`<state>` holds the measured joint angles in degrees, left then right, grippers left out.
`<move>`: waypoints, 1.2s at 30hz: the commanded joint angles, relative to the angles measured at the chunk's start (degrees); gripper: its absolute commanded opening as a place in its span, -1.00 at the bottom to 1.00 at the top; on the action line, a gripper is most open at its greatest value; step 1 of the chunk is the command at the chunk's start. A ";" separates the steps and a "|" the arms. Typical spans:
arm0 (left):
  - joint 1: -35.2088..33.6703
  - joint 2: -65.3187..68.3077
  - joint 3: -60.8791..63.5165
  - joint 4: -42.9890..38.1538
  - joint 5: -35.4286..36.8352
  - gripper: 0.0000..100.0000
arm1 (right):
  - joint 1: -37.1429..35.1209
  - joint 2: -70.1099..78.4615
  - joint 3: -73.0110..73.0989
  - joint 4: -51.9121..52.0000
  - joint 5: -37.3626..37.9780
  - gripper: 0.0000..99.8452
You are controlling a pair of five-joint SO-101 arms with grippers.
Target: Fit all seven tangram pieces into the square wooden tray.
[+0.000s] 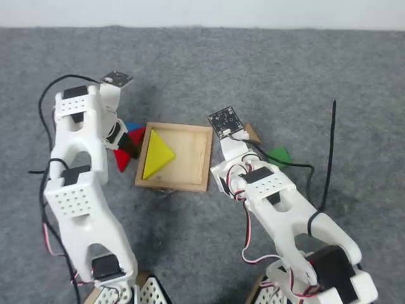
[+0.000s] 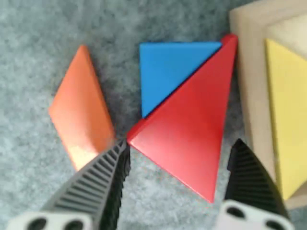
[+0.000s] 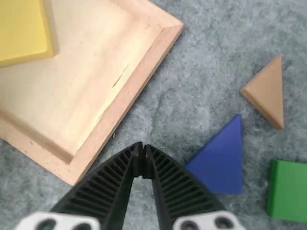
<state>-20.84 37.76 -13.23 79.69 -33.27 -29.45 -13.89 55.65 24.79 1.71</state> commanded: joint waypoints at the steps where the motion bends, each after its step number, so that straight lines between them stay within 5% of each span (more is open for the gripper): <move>1: 0.79 -0.53 -2.59 -0.79 -3.34 -0.36 | 1.36 -0.75 -0.53 -0.92 -0.26 -0.99; 30: 0.97 4.48 -7.69 -3.25 -9.93 -0.35 | 1.27 -0.48 -0.62 -0.92 -0.18 -0.99; 36: 2.55 5.01 -9.80 2.55 -10.11 -0.35 | 1.27 -0.40 -0.62 -0.92 -0.18 -0.99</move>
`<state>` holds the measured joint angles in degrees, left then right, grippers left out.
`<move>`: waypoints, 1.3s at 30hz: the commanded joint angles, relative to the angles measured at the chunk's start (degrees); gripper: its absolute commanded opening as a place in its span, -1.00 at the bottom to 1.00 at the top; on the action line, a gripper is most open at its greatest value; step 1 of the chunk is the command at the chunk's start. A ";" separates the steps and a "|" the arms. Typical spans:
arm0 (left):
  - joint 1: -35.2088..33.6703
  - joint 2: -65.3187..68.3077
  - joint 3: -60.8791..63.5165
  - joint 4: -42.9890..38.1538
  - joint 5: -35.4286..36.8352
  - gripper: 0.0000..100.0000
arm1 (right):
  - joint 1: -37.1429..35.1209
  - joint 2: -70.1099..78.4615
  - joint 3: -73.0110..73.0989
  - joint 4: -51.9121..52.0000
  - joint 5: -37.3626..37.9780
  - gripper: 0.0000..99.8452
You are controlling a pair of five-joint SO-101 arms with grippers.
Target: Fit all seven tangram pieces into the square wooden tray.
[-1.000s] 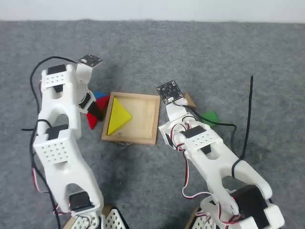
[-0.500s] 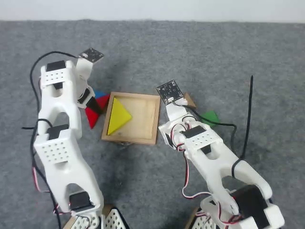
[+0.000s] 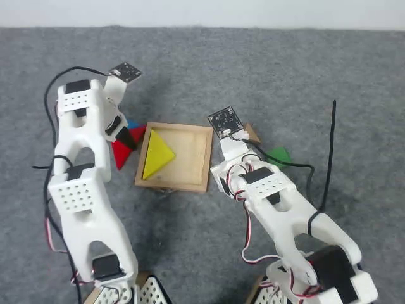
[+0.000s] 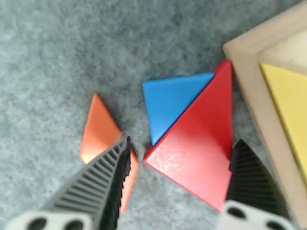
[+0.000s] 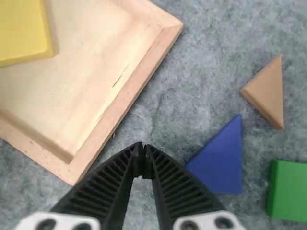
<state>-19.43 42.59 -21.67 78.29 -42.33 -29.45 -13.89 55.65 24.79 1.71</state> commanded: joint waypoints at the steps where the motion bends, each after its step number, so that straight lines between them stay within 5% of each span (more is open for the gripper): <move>1: 1.41 0.18 -1.36 4.92 -1.05 -0.35 | 1.27 -0.40 -0.62 -0.92 -0.18 -0.99; 18: -1.14 2.29 -1.54 8.70 -0.62 -0.35 | 1.27 -0.48 -0.62 -0.92 -0.18 -0.99; 39: -0.62 2.64 -1.45 11.87 19.96 -0.36 | 1.27 -0.66 -0.62 -0.92 -0.18 -0.99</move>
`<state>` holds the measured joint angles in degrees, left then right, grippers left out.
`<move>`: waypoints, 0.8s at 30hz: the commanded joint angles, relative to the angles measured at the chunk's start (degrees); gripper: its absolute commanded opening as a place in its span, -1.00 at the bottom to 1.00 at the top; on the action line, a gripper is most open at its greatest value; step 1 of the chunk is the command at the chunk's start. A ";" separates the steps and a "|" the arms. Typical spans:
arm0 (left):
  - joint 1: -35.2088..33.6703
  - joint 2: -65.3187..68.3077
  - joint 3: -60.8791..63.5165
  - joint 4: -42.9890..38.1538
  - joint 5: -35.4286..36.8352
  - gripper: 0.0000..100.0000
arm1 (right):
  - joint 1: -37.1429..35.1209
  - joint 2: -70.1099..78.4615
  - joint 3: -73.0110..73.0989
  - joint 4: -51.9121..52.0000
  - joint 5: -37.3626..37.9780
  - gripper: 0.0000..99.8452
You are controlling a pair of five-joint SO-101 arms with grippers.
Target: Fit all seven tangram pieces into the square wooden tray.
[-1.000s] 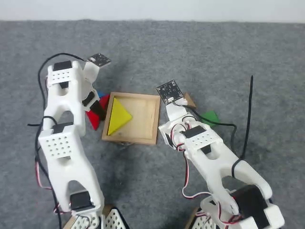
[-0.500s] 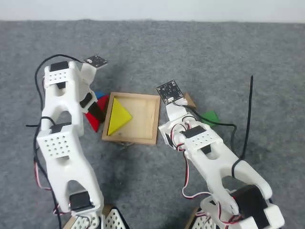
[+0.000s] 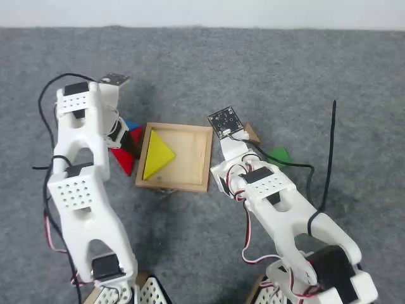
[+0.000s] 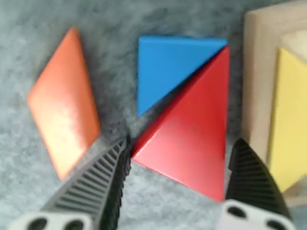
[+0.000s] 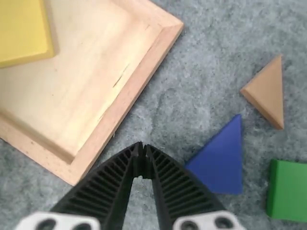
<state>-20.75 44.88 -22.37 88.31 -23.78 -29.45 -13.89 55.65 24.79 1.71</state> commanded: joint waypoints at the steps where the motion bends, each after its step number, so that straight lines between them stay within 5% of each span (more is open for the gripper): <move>1: 0.70 0.35 -0.75 1.85 1.41 -0.36 | 1.27 -0.66 -0.62 -0.92 -0.18 -0.99; 24: 2.99 0.44 -0.57 1.93 3.78 -0.51 | 1.36 -0.75 -0.62 -0.92 -0.09 -0.99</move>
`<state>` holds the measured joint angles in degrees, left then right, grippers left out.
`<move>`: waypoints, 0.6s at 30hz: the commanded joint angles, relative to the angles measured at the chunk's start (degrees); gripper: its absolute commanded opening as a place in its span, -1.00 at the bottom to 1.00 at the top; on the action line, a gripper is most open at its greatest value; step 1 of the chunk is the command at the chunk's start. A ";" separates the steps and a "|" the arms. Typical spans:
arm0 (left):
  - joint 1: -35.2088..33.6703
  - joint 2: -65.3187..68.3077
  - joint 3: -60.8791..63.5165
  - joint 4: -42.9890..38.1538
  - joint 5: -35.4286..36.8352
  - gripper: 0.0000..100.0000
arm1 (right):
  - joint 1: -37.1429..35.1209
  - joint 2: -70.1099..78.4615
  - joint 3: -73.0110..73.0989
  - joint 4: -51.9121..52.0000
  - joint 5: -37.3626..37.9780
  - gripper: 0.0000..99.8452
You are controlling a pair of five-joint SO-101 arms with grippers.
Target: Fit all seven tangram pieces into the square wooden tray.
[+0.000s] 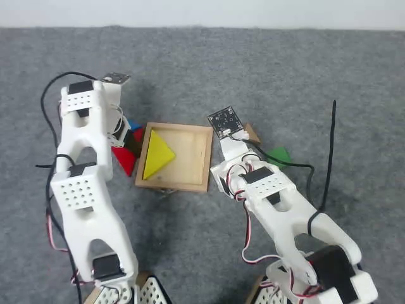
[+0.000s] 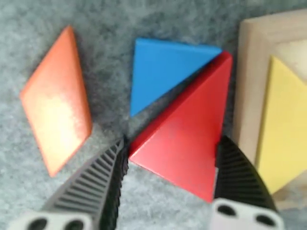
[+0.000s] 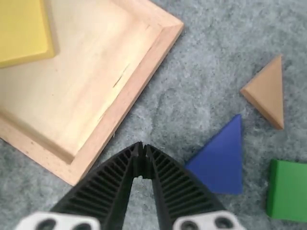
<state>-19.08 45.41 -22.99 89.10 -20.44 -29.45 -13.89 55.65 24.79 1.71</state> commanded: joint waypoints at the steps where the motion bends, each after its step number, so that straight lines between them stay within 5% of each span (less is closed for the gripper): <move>1: 1.32 -0.09 0.04 1.14 0.44 -0.51 | 1.36 -0.75 -0.62 -0.92 -0.09 -0.99; 11: 2.11 -0.53 0.13 3.25 0.53 -0.51 | 1.36 -0.75 -0.62 -0.92 -0.09 -0.99; 18: 2.29 -0.26 0.13 2.99 0.53 -0.74 | 1.36 -0.75 -0.62 -0.92 -0.09 -0.99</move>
<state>-17.93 44.18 -23.25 91.74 -20.35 -29.45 -13.89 55.65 24.79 1.71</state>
